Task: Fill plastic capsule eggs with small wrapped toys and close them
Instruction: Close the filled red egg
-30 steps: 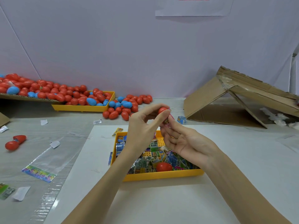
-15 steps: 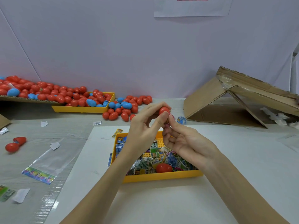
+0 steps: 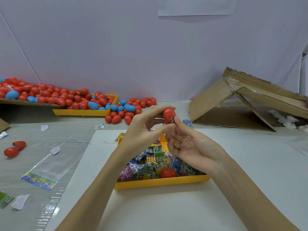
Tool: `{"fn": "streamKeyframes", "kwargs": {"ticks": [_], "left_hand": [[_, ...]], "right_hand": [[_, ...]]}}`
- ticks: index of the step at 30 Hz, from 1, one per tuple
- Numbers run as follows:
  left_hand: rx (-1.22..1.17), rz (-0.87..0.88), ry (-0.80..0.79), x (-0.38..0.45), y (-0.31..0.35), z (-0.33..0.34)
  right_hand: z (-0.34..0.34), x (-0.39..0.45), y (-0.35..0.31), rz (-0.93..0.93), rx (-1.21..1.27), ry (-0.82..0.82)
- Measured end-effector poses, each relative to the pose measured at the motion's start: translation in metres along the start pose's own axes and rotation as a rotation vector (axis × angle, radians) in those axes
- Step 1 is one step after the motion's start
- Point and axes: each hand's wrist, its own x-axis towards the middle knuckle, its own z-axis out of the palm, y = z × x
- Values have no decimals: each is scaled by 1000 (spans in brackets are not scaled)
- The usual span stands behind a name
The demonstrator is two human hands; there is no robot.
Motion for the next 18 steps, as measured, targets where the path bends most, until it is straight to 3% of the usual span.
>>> {"fn": "streamKeyframes", "kwargs": {"ticks": [10,18], "left_hand": [[257,159,126,-2,-4,-7],[167,87,90,-3,-5,-11]], "right_hand": [[-3,-1,-3,126,52,-50],[-3,0,-2,31,-21,-35]]}}
